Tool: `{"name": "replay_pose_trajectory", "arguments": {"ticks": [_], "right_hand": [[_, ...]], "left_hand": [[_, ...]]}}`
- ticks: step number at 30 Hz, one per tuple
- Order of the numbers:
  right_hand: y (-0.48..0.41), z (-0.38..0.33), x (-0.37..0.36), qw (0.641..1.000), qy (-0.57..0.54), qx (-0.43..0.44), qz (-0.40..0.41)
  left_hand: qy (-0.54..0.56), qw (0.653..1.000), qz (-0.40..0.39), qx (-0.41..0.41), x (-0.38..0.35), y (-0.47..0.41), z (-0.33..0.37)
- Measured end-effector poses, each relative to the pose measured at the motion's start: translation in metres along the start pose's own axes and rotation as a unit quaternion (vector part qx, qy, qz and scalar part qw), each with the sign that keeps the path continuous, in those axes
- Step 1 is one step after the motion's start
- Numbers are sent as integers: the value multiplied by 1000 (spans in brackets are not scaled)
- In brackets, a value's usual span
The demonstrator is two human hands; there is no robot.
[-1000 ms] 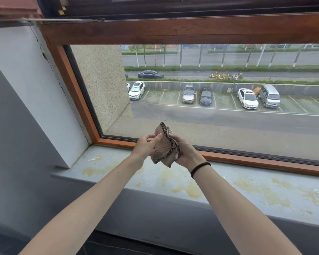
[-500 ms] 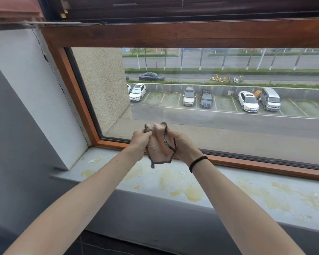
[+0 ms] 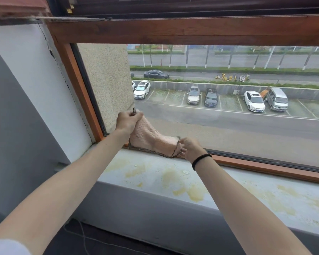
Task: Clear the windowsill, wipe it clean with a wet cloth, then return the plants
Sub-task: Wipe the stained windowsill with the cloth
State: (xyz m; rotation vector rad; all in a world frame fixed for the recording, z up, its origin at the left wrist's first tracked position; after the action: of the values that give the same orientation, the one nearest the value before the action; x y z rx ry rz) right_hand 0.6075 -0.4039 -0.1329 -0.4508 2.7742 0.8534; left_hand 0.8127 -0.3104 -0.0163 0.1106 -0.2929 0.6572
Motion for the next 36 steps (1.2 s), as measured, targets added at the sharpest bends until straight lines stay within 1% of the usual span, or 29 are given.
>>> {"name": "replay_pose_trajectory", "arguments": {"ticks": [2,3,5,6,8,11,13,16,18,19,21,22,24,26,27,29,30,32,34,36], "right_hand": [[5,-5,-11,999,38,3,-21],[7,-11,-18,997,68,21,-31],[19,-31,-38,988,117,93,-46],[29,-42,-50,980,127,139,-67],[48,-60,-75,960,121,214,-134],[66,-77,-105,910,175,303,-224],[68,-79,-116,888,205,322,-258],[67,-82,-115,871,259,334,-250],[65,-84,-111,873,260,333,-245],[63,-85,-108,882,244,329,-235],[60,-86,-100,907,179,313,-215],[57,-87,-97,920,130,295,-221],[50,-83,-95,937,46,239,-251],[48,-79,-97,943,-7,193,-271],[48,-78,-99,944,-31,177,-275],[47,-76,-101,951,-48,169,-256],[49,-77,-101,955,-43,170,-238],[50,-77,-98,964,-53,162,-204],[50,-75,-94,964,-101,139,-203],[50,-72,-89,962,-142,116,-205]], "left_hand": [[-24,999,-16,-22,-4,-3,29],[-22,999,-22,-20,-7,-4,40],[22,999,-33,-1,-12,-6,55],[54,998,-33,11,-15,-6,58],[104,994,-21,34,-18,-9,59],[147,986,-12,71,-19,-11,55],[143,984,-20,106,-19,-13,49],[171,976,-56,126,-19,-14,45],[198,968,-89,124,-20,-11,46],[208,965,-107,116,-21,-10,47],[234,957,-145,89,-24,-7,50],[238,954,-165,73,-26,-6,51],[209,956,-201,39,-29,-3,53],[142,963,-231,1,-32,0,54],[91,964,-247,-27,-35,3,56],[-33,959,-270,-83,-44,11,60],[-96,954,-264,-105,-49,15,61],[-197,942,-224,-155,-54,20,64],[-233,932,-196,-198,-58,24,66],[-255,927,-159,-223,-57,25,66]]}}
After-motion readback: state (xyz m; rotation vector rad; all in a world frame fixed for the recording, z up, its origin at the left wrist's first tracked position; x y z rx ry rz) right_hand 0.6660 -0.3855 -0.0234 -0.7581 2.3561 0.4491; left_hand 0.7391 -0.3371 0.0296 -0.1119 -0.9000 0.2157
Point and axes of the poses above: each hand's wrist, its own y-axis away from the middle knuckle, its own x-axis out of the back of the hand, z = x × y, the point moved 7 cm from there along -y, towards the middle knuckle, and after that the axes turned 8 degrees about -z, right-handed, at the moved point
